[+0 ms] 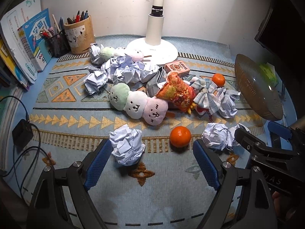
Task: Organize objects
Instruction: 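Grasp a crumpled paper ball with the left gripper while the right gripper grasps another, then carry both paper balls over the glass bowl and open both grippers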
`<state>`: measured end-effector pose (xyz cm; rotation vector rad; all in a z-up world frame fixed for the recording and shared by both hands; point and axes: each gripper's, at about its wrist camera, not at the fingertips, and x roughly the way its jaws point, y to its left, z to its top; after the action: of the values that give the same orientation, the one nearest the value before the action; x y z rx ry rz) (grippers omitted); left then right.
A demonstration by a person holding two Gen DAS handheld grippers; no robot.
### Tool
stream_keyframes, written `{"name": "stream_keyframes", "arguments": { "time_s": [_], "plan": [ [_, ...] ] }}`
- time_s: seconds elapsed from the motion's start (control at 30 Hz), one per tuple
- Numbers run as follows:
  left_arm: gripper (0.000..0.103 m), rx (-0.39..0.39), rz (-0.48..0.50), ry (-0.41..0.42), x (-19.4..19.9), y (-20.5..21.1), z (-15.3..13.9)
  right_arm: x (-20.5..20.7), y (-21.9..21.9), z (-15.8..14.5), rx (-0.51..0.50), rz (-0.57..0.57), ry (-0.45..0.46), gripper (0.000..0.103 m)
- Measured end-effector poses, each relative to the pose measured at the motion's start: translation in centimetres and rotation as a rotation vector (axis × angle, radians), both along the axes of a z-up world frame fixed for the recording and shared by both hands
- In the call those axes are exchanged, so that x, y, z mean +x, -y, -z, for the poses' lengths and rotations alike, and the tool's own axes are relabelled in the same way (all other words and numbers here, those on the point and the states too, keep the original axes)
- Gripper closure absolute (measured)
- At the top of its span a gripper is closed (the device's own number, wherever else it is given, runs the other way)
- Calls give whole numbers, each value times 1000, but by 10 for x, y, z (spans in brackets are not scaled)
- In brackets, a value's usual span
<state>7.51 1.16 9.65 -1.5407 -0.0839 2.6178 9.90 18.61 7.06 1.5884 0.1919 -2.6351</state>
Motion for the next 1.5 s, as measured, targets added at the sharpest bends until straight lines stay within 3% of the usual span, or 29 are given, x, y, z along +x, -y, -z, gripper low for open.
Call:
{"name": "stream_keyframes", "arguments": {
  "time_s": [0.3, 0.57, 0.73, 0.83, 0.9, 0.93, 1.0, 1.03, 1.13, 1.3, 1.5],
  "plan": [
    [17, 10, -38, 4, -5, 18, 4, -2, 1, 3, -6, 1, 8, 10],
    [17, 75, -48, 89, -10, 52, 32, -9, -85, 30, -178, 161, 87, 9],
    [17, 112, -55, 136, -21, 48, 52, -11, -77, 40, -256, 56, 135, 9],
    [17, 103, -46, 155, -32, 39, 62, -17, -64, 55, -215, 28, 168, 10],
    [18, 82, -33, 159, -38, 31, 69, -23, -62, 67, -184, 28, 198, 23],
    [21, 65, -31, 165, -41, 27, 72, -25, -62, 72, -180, 30, 218, 28],
    [53, 61, -19, 171, -44, 21, 76, -28, -67, 80, -214, 25, 254, 43],
    [55, 33, -27, 160, -44, 18, 75, -28, -70, 81, -247, 19, 258, 47],
    [58, 63, -36, 140, -41, 15, 67, -28, -70, 74, -232, -24, 242, 55],
    [58, 81, -36, 67, -38, -3, 30, -28, -77, 46, -245, -88, 198, 55],
    [58, 121, 71, -33, -52, -67, -21, -35, -93, -2, -234, -122, 101, 55]
  ]
}}
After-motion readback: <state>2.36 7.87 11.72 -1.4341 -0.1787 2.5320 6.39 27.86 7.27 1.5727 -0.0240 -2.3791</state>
